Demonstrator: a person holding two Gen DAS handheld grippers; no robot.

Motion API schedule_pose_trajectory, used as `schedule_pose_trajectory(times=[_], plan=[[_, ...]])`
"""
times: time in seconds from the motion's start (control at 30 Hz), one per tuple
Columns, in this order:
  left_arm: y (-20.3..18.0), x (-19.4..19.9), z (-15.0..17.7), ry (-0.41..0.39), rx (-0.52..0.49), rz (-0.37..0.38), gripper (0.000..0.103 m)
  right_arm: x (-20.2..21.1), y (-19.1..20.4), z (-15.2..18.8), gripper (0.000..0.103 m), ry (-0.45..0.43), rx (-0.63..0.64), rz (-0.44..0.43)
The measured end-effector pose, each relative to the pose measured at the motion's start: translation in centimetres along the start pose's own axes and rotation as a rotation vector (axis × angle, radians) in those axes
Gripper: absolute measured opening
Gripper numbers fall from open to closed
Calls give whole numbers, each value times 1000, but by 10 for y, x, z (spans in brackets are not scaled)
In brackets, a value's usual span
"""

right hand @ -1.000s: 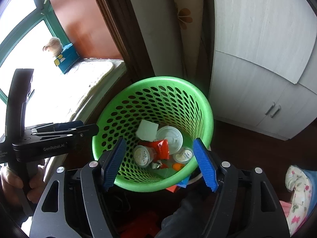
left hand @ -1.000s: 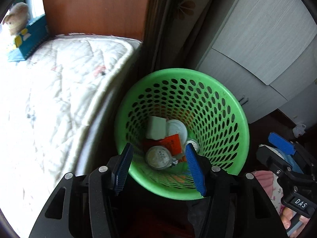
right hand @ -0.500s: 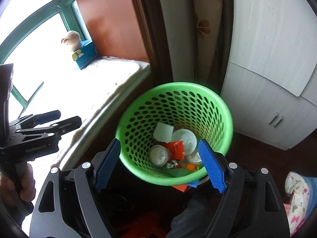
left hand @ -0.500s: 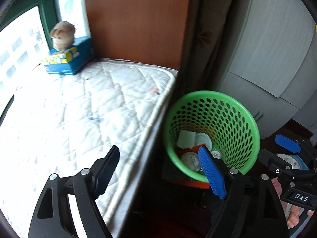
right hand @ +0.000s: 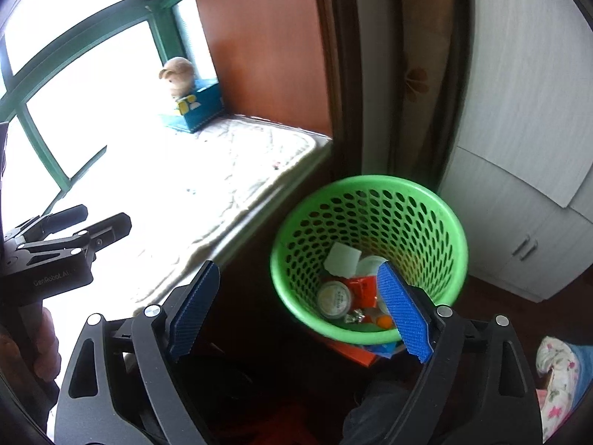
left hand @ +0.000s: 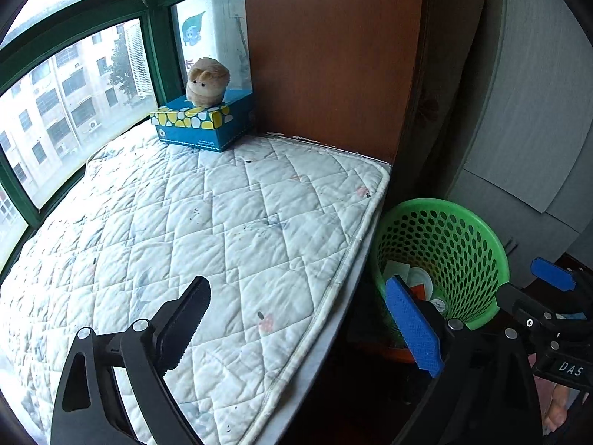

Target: Collect trash

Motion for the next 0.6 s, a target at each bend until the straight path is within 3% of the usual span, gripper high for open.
schedule_pose_trajectory(times=[0.6], plan=[[38, 40, 19, -62, 67, -64, 94, 23, 31, -13, 90, -61, 31, -47]])
Point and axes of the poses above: each gripper's, at about its wrist camera, not at the fingertips, and x roughly against the way its jaws point, y to its left, z to its underside, the point moved 2 cm from there along -x, roughly the way its jaws point, and after that the axes turned 12 degrees about z, right-handed, at the moved point
